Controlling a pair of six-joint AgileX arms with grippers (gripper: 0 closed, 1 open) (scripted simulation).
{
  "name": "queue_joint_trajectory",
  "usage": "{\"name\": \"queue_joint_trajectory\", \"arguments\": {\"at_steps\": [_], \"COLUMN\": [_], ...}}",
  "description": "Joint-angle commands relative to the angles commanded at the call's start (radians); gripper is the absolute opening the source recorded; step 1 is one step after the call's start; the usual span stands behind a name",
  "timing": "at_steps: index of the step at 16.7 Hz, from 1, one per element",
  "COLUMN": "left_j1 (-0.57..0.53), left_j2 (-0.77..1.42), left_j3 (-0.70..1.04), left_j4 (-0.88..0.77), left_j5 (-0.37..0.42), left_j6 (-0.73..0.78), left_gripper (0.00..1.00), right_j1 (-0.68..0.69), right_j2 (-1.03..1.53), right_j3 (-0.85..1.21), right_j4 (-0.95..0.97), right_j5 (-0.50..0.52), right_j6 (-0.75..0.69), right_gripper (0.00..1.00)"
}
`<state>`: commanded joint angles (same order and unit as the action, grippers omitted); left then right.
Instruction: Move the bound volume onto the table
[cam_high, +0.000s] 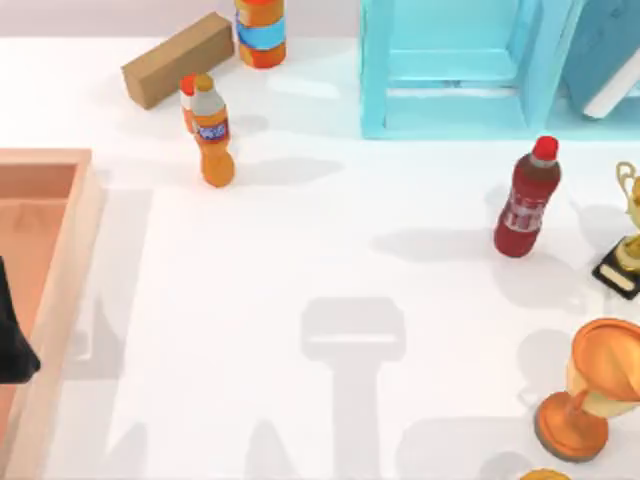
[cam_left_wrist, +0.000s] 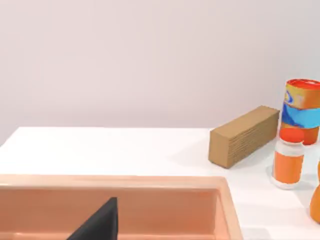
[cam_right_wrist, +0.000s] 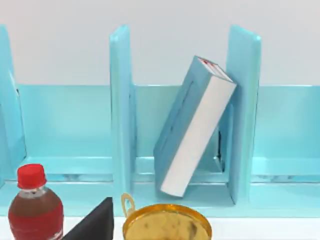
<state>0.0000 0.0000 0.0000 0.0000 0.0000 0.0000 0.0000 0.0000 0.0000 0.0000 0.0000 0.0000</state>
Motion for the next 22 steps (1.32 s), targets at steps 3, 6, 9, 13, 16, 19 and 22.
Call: {"name": "queue_joint_trajectory", "arguments": {"at_steps": [3, 6, 9, 13, 16, 19, 22], "left_j1": [0.0, 0.0, 0.0, 0.0, 0.0, 0.0, 0.0], "left_j2": [0.0, 0.0, 0.0, 0.0, 0.0, 0.0, 0.0], "left_j3": [0.0, 0.0, 0.0, 0.0, 0.0, 0.0, 0.0], "left_j4": [0.0, 0.0, 0.0, 0.0, 0.0, 0.0, 0.0], "left_j5": [0.0, 0.0, 0.0, 0.0, 0.0, 0.0, 0.0], "left_j6": [0.0, 0.0, 0.0, 0.0, 0.0, 0.0, 0.0], "left_gripper": [1.0, 1.0, 1.0, 1.0, 1.0, 1.0, 1.0], "right_j1": [-0.009, -0.043, -0.085, -0.132, -0.154, -0.165, -0.168], "right_j2": [-0.004, 0.09, 0.278, 0.664, 1.032, 1.369, 1.627], "right_j3": [0.044, 0.101, 0.202, 0.375, 0.508, 0.65, 0.776], "right_j4": [0.009, 0.046, 0.112, 0.212, 0.278, 0.342, 0.407], "right_j5": [-0.003, -0.018, -0.058, -0.142, -0.204, -0.252, -0.285], "right_j6": [0.001, 0.02, 0.056, 0.123, 0.176, 0.229, 0.269], "right_gripper": [1.0, 1.0, 1.0, 1.0, 1.0, 1.0, 1.0]}}
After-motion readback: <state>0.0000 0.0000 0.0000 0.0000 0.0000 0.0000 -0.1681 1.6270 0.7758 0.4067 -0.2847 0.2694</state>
